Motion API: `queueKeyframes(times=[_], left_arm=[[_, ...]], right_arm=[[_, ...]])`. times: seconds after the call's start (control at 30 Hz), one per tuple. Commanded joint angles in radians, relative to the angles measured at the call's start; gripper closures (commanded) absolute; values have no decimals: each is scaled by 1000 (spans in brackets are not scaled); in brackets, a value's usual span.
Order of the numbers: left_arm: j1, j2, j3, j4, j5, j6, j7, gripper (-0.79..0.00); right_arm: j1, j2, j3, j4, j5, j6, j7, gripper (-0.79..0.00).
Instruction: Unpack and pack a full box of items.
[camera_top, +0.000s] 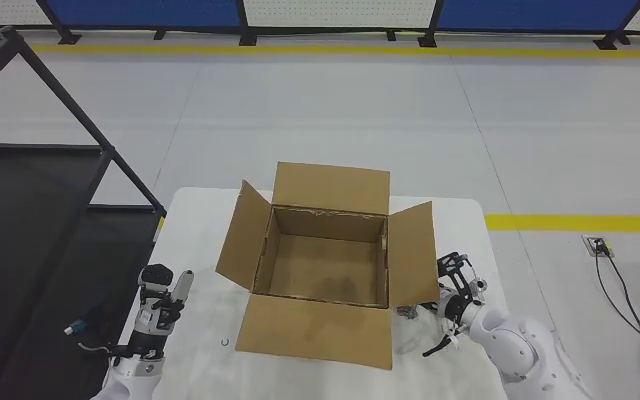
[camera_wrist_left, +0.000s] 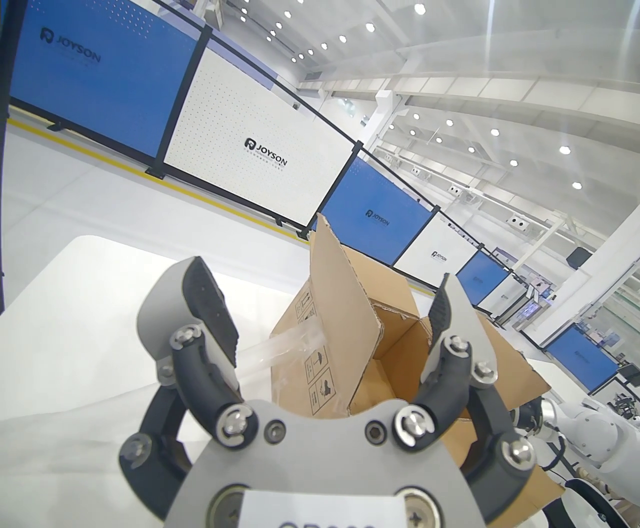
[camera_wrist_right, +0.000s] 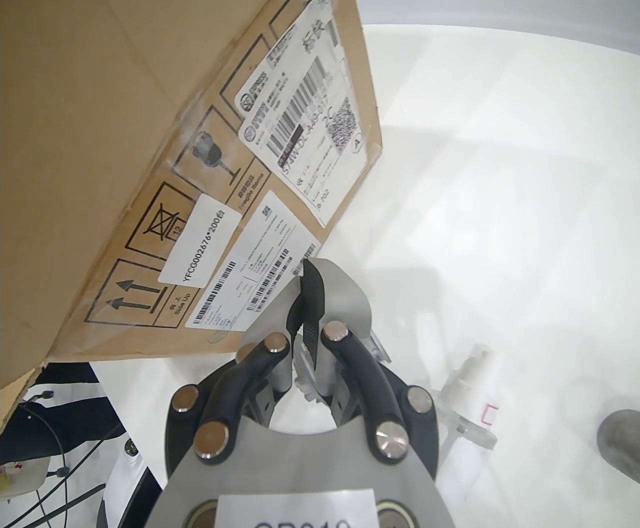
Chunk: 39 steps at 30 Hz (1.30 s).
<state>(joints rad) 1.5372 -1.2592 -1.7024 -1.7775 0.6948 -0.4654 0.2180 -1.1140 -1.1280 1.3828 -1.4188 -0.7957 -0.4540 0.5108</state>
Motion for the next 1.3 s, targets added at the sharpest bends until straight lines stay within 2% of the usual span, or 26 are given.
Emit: queueKeyframes(times=[0.0,0.03,0.1,0.13,0.17,0.23,0.27,0.33,0.43,0.57,0.7,0.77,0.87,0.93,0.97,1.0,1.03,1.07,1.13,1.27], left_arm=[[-1,0,0,3,-1,0,-1,-785],[-2,0,0,4,-2,0,-2,-785],[-5,0,1,6,-3,-2,-6,-785],[-7,0,2,7,-3,-3,-10,-785],[-10,0,2,7,-3,-4,-13,-785],[-15,1,5,9,-3,-6,-19,-785],[-19,1,7,10,-3,-7,-22,-785],[-25,1,9,11,-3,-9,-28,-785],[-32,2,11,12,-3,-13,-34,-785],[-39,2,14,15,-2,-16,-39,-785],[-44,3,14,20,-2,-20,-40,-785],[-47,3,13,24,-5,-20,-40,-785],[-49,3,12,28,-8,-20,-40,-785],[-50,3,10,31,-10,-19,-39,-785],[-51,3,9,31,-11,-19,-40,-785],[-52,4,8,32,-12,-19,-42,-785],[-53,4,8,32,-13,-19,-43,-785],[-53,4,7,33,-12,-19,-44,-785],[-55,4,6,33,-13,-18,-45,-785],[-58,5,6,32,-11,-16,-46,-785]], right_arm=[[-30,10,43,-24,-24,-12,0,0],[-49,16,63,-43,-48,-18,4,-6],[-99,25,107,-88,-81,-7,-6,-108],[-129,30,126,-120,-118,-1,-7,-182],[-161,34,144,-153,-144,8,-13,-302],[-232,41,177,-224,-212,28,-26,-382],[-268,43,190,-257,-242,52,-41,-517],[-333,45,204,-321,-313,96,-57,-662],[-401,46,207,-380,-378,146,-70,-674],[-425,44,192,-397,-424,189,-54,-677],[-399,40,151,-375,-456,216,-22,-680],[-376,38,130,-354,-436,202,-5,-730],[-337,35,114,-315,-437,224,25,-711],[-320,33,103,-299,-435,230,43,-603],[-313,32,99,-290,-434,240,49,-579],[-305,31,94,-281,-429,241,55,-594],[-295,31,92,-271,-428,240,62,-557],[-285,30,89,-261,-427,243,66,-465],[-269,29,81,-244,-428,243,80,-388],[-247,27,70,-224,-421,250,113,-305]])
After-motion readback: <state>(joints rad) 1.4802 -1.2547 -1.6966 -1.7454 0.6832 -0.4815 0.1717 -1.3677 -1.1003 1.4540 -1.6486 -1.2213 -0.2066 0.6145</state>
